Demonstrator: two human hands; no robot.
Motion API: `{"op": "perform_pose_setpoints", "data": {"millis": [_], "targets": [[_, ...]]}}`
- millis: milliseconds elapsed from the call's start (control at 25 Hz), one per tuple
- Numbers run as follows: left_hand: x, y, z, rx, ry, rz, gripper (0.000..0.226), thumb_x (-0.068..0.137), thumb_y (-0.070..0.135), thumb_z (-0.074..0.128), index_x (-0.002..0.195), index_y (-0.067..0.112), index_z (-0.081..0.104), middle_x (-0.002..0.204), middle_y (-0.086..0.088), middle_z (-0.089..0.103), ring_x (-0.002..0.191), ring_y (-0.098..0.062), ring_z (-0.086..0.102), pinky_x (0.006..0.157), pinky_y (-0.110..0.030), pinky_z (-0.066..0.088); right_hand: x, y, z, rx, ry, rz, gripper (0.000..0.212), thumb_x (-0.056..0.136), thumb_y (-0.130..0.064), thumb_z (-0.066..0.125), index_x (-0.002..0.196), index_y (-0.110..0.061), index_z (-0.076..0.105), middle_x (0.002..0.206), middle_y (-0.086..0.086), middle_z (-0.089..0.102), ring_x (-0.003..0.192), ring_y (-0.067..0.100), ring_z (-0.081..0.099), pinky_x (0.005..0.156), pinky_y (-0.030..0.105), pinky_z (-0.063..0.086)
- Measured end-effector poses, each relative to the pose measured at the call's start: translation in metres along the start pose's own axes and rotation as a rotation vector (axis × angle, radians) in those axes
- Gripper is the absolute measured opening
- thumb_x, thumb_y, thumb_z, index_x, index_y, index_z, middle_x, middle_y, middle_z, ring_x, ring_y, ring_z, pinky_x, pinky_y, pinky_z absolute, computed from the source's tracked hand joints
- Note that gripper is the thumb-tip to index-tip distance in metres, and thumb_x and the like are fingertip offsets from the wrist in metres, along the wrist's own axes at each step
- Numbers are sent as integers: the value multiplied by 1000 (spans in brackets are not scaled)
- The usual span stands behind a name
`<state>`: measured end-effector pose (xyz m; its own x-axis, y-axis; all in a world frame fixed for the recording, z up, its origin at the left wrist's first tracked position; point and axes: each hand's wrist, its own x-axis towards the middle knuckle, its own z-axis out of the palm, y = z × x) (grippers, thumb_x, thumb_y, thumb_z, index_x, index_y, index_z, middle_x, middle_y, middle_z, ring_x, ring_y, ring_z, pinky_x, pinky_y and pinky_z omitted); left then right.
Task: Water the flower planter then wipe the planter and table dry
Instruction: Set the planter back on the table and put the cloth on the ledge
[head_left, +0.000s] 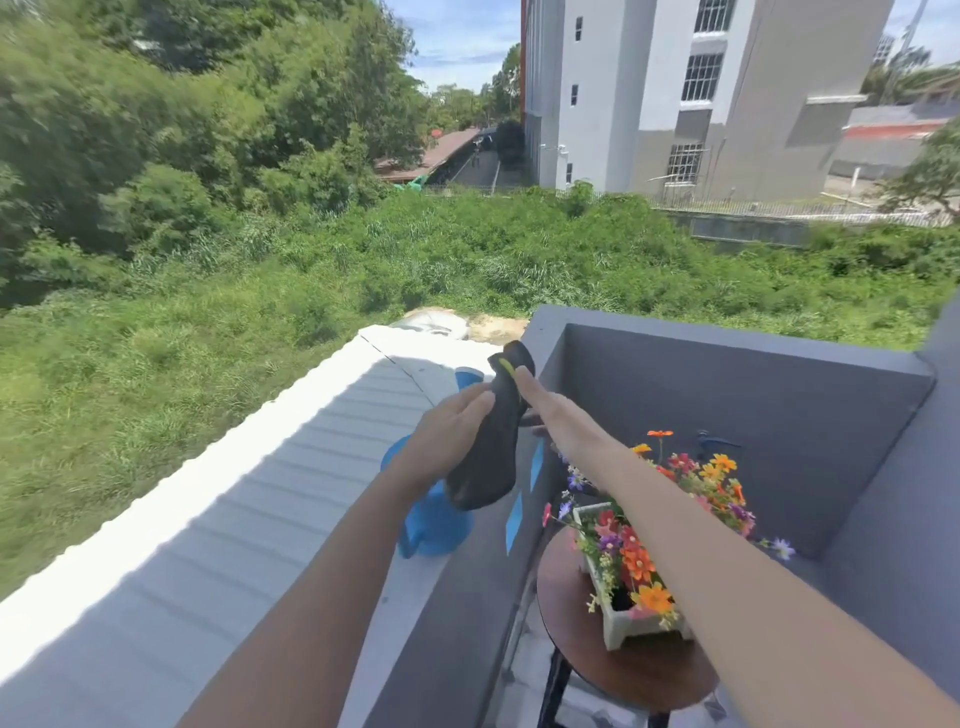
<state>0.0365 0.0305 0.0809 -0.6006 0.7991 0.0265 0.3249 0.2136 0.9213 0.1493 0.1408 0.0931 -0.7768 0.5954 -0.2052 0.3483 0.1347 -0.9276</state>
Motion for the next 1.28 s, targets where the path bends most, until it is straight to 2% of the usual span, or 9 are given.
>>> {"op": "perform_pose_setpoints", "data": {"millis": [200, 320, 440, 520, 640, 800, 1040, 1160, 1280], "targets": [[3, 12, -33, -86, 118, 27, 39, 80, 46, 56, 117, 35, 62, 119, 4, 67, 111, -14, 60, 102, -40, 44, 24, -24, 17, 200, -18, -215, 35, 90, -42, 58, 114, -16, 59, 103, -5, 65, 96, 6, 61, 63, 12, 43], [8, 13, -54, -283, 292, -66, 34, 90, 33, 59, 120, 18, 58, 112, -10, 67, 101, -22, 64, 92, -38, 50, 34, -32, 32, 289, -12, -339, 18, 90, -22, 61, 108, -17, 61, 107, 4, 68, 100, 15, 63, 67, 7, 47], [10, 17, -72, -678, 177, -317, 16, 87, 11, 63, 97, -1, 63, 84, -13, 74, 86, -24, 64, 87, -38, 50, 41, -36, 41, 364, -95, -388, 21, 89, -14, 63, 109, -15, 59, 108, 6, 67, 102, 16, 64, 75, 17, 50], [11, 14, -84, -704, 73, -381, 8, 83, 6, 64, 87, 0, 68, 80, -11, 73, 85, -24, 64, 97, -41, 46, 43, -33, 44, 356, -64, -426, 25, 85, -19, 67, 108, -17, 59, 106, 6, 68, 100, 17, 66, 78, 22, 53], [19, 3, -100, -547, -25, -347, 18, 78, 6, 67, 95, 4, 72, 94, -13, 73, 86, -25, 69, 95, -42, 48, 51, -14, 51, 182, 67, -451, 21, 81, -38, 68, 99, -30, 60, 98, 2, 71, 94, 16, 68, 81, 29, 56], [57, -27, -103, -309, 152, -351, 35, 73, -5, 73, 107, 2, 64, 88, -13, 74, 82, -29, 69, 76, -38, 56, 77, 20, 64, 97, 88, -208, 16, 89, -39, 56, 99, -27, 59, 93, 13, 73, 87, 27, 69, 87, 44, 55], [72, -95, -62, -62, 197, -413, 64, 76, 25, 77, 128, 16, 40, 117, -9, 47, 106, -28, 54, 84, -37, 49, 102, 65, 79, -12, 174, 38, 41, 88, -37, 60, 119, -13, 52, 86, -3, 63, 84, 20, 60, 79, 34, 52], [65, -104, -50, 213, 251, -342, 34, 85, 45, 62, 103, 17, 53, 105, -4, 41, 94, -20, 50, 74, -31, 42, 100, 81, 86, -150, 134, 29, 67, 85, -41, 64, 137, -13, 34, 126, 6, 57, 112, 22, 56, 84, 26, 45], [62, -91, -39, 451, 224, -285, 55, 92, 57, 37, 55, 16, 38, 61, 0, 42, 59, -16, 43, 56, -29, 32, 98, 93, 92, -286, 104, -83, 63, 90, -42, 55, 142, -14, 34, 141, 6, 46, 130, 24, 45, 103, 33, 36]]}}
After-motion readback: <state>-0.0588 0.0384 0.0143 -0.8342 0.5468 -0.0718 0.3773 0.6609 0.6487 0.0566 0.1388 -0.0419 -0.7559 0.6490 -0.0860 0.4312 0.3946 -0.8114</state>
